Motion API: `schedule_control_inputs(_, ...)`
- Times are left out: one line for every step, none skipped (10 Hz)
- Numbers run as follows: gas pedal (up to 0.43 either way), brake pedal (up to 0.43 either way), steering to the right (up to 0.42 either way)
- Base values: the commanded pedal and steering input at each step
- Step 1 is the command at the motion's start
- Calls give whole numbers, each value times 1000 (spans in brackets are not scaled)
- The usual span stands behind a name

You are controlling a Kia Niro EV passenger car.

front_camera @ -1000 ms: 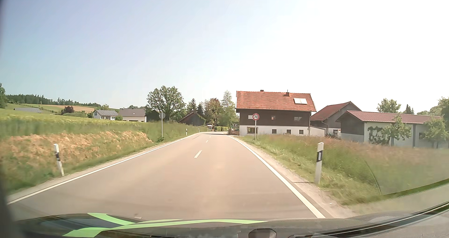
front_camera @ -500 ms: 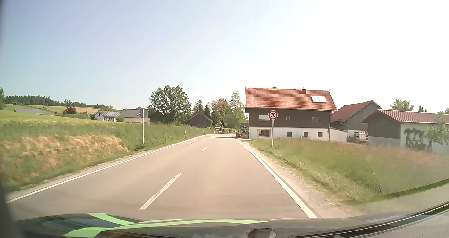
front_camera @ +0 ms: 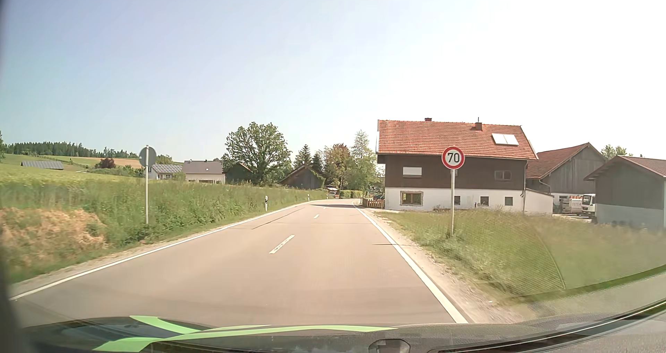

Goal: Follow the waypoints while adhering to traffic rules and regulations

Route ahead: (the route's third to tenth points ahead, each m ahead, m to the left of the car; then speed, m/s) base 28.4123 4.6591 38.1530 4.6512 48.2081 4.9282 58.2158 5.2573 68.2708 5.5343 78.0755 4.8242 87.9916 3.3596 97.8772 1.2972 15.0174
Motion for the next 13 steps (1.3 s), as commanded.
schedule_control_inputs(67,0,-17)
schedule_control_inputs(98,0,-16)
schedule_control_inputs(110,0,-16)
schedule_control_inputs(118,0,-15)
schedule_control_inputs(130,0,-14)
schedule_control_inputs(138,0,-11)
schedule_control_inputs(138,0,-9)
schedule_control_inputs(130,0,-8)
schedule_control_inputs(130,0,-8)
schedule_control_inputs(118,0,-7)
schedule_control_inputs(98,0,-8)
schedule_control_inputs(98,0,-6)
schedule_control_inputs(98,0,-6)
